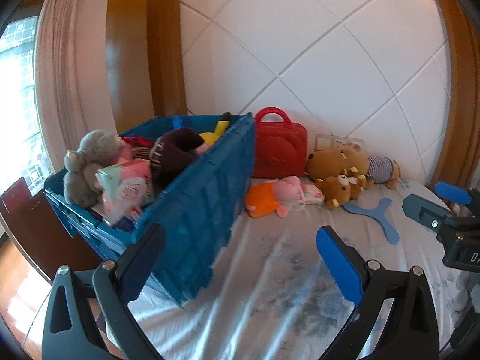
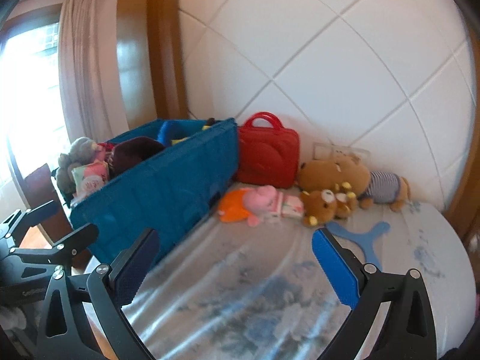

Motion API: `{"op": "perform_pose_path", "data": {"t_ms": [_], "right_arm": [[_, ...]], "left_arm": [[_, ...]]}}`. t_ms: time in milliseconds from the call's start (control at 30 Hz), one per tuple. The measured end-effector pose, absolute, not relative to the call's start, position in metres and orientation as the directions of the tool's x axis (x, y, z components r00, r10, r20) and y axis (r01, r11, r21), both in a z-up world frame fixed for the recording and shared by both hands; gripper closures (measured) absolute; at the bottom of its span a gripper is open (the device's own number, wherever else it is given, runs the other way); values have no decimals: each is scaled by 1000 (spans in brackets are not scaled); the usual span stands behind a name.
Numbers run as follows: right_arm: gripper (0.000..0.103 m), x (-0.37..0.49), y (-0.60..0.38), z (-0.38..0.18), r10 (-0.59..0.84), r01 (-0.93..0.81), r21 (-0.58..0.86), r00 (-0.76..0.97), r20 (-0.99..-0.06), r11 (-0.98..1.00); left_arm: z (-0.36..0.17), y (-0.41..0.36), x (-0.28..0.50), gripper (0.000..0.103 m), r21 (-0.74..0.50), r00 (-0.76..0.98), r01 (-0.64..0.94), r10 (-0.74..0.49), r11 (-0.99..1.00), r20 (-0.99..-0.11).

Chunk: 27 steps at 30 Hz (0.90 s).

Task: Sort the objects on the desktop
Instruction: 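Withdraw both open tools from the crate toward the remaining plushes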

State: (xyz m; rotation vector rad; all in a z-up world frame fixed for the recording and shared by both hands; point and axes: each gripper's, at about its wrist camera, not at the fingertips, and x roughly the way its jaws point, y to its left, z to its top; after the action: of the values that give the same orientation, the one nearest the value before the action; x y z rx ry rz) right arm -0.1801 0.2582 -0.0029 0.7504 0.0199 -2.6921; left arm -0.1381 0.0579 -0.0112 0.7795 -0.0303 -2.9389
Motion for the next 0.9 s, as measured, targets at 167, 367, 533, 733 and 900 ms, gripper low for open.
{"op": "perform_pose_path", "data": {"t_ms": [167, 367, 533, 733, 900], "right_arm": [[0, -175, 290, -8, -307, 300, 98, -801, -514, -949], [0, -181, 321, -15, -239, 227, 90, -812, -532, -970], [0, -195, 348, -22, -160, 143, 74, -817, -554, -987], [0, -218, 381, -32, -78, 46, 70, -813, -577, -997], [0, -238, 408, -41, -9, -36, 65, -803, -596, -997]], "left_arm": [[-10, 87, -135, 1, 66, -863, 66, -90, -996, -497], [-14, 108, -156, 1, 56, -864, 4, -31, -998, -502], [-24, 124, -187, 1, 42, -854, -62, 31, -997, -519], [-40, 137, -233, 1, 22, -835, -116, 86, -993, -544], [-55, 150, -267, 1, -1, -804, -148, 121, -989, -583]]}}
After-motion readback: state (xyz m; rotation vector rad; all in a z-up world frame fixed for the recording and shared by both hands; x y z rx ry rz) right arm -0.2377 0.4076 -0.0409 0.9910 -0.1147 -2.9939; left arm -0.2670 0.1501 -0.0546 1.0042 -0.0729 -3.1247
